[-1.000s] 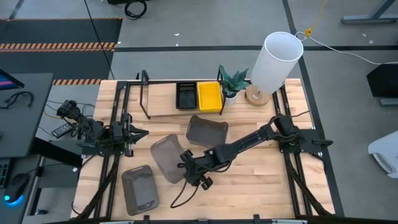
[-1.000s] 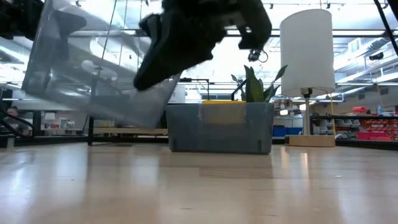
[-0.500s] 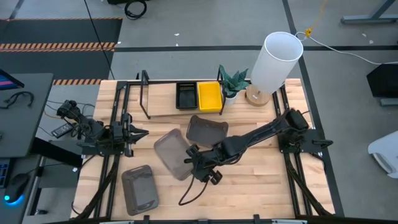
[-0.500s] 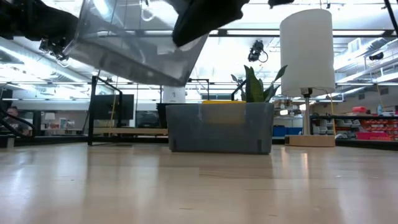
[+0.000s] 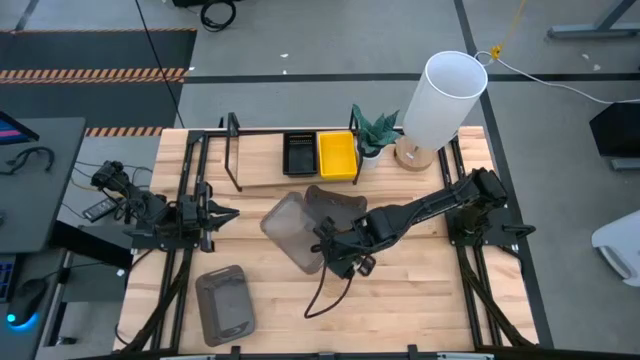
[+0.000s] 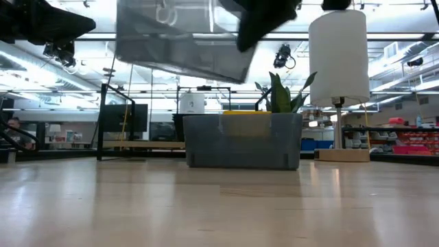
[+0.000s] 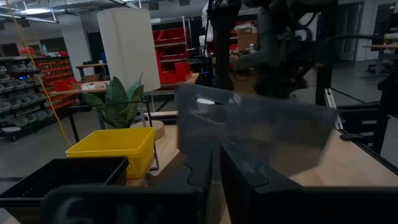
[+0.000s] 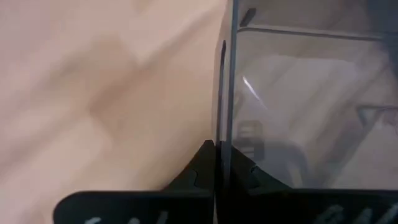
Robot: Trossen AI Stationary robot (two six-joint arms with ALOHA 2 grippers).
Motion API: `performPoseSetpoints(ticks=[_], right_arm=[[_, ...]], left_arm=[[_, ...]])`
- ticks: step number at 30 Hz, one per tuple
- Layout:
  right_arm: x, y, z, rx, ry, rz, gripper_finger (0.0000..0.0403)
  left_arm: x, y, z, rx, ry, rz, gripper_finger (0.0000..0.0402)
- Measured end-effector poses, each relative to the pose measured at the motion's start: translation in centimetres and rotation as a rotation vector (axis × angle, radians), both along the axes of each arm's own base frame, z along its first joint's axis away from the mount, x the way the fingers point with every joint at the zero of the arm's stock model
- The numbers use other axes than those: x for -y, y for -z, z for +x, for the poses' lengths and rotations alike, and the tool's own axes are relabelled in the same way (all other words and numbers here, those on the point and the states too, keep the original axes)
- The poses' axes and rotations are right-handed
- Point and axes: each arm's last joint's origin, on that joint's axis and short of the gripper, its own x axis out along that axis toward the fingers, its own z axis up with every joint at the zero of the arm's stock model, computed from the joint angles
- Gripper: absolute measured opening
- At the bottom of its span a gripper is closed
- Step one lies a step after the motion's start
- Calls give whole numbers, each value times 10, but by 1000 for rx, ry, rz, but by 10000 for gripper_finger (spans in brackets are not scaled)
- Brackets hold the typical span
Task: Stack baskets on shelf by color
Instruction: Stack the middle black bin on top of the top black bin
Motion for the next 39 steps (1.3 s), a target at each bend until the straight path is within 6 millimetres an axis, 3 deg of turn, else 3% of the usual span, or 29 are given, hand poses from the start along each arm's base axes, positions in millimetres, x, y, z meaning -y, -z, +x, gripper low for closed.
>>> performPoseSetpoints(ticks=[7,20,31,39], right_arm=[[18,5,-20,-232,-140,-252,8],[37,5,-37,-458,-277,-365,7],[43,-29,-55,-350,-243,-345,7],[65,-42,-66,-375,-216,-437,7]], left_arm=[[0,0,0,0,0,0,31],[0,0,0,0,0,0,39],[0,0,0,0,0,0,29],[0,0,0,0,0,0,39]])
